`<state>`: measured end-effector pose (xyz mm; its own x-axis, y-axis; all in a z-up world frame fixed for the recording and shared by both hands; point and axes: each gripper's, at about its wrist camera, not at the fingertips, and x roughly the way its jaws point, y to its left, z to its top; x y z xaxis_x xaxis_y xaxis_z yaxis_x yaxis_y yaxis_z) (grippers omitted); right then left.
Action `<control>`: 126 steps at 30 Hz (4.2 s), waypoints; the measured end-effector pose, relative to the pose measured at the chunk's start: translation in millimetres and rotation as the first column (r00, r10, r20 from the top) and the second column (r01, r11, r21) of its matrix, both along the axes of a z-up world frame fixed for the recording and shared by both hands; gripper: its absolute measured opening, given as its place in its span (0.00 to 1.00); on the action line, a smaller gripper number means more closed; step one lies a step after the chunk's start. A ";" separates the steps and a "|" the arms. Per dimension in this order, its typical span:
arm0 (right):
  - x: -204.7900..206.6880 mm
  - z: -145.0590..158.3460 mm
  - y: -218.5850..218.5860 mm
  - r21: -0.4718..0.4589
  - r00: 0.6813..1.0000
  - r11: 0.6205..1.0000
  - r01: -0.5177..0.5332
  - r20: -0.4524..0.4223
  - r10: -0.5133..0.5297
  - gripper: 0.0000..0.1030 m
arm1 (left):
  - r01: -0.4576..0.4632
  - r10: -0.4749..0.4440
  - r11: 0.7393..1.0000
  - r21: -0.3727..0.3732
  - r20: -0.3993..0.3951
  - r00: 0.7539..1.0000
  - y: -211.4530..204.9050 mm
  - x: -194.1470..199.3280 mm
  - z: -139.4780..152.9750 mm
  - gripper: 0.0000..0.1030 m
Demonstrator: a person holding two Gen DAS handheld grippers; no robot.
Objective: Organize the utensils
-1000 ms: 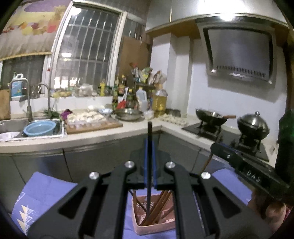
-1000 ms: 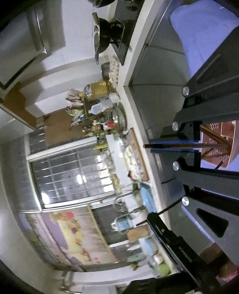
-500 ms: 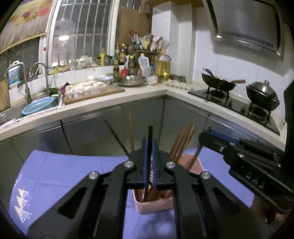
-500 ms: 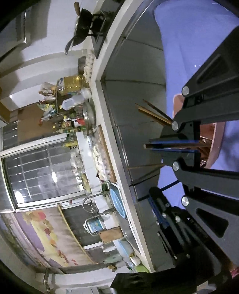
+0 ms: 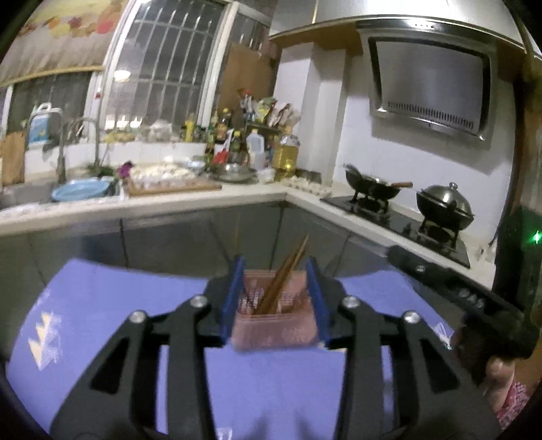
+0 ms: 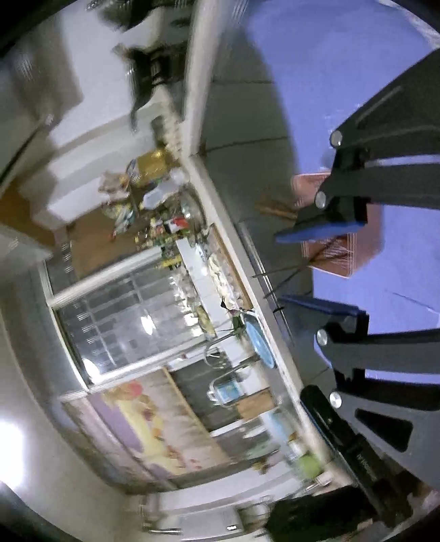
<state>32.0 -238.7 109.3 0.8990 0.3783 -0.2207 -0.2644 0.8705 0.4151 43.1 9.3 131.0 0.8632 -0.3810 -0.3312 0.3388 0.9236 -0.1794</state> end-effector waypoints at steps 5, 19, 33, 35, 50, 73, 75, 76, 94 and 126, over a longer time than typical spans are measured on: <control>-48.2 -71.7 -8.0 0.019 0.987 0.998 0.062 -0.148 -0.059 0.39 | -0.008 0.016 0.997 0.078 -0.109 0.994 0.2 -36.9 -54.7 0.44; -123.6 -109.8 39.9 -0.100 0.979 0.995 0.015 -0.202 -0.035 0.41 | -0.106 0.143 0.976 0.190 -0.194 0.970 7.1 -90.5 -102.3 0.76; -132.0 -100.3 42.6 -0.088 0.982 0.996 0.023 -0.183 -0.039 0.49 | -0.193 0.232 0.951 0.243 -0.147 0.961 5.3 -106.6 -90.7 0.87; -129.3 -102.4 40.4 -0.085 0.980 0.996 0.026 -0.196 -0.042 0.50 | -0.202 0.246 0.946 0.252 -0.158 0.956 5.8 -102.7 -93.1 0.93; -113.0 -124.2 34.9 -0.077 0.960 0.997 0.024 -0.277 -0.045 0.69 | -0.234 0.324 0.913 0.334 -0.246 0.914 9.1 -77.3 -123.2 0.94; -108.7 -106.1 24.9 -0.069 0.970 0.996 0.063 -0.229 -0.077 0.70 | -0.321 0.423 0.856 0.405 -0.192 0.886 14.3 -72.7 -114.9 0.94; -110.4 -101.7 25.0 -0.066 0.974 0.995 0.070 -0.213 -0.082 0.70 | -0.333 0.430 0.852 0.405 -0.178 0.885 14.2 -74.2 -112.3 0.94; -111.0 -99.9 24.5 -0.066 0.975 0.995 0.072 -0.206 -0.084 0.70 | -0.339 0.434 0.849 0.406 -0.169 0.885 14.5 -75.1 -111.1 0.94; -109.4 -80.9 36.4 -0.068 0.987 0.996 0.050 -0.151 -0.059 0.71 | -0.338 0.414 0.836 0.432 -0.094 0.905 8.8 -84.9 -94.6 0.94; -105.0 -76.5 38.6 -0.069 0.990 0.997 0.029 -0.139 -0.038 0.72 | -0.328 0.407 0.849 0.415 -0.118 0.906 13.9 -83.8 -89.4 0.94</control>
<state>-73.0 -200.1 32.8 0.8694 0.3287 -0.3688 -0.1779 0.9047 0.3871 -40.7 23.2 41.6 0.8174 0.1400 -0.5588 -0.0440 0.9824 0.1817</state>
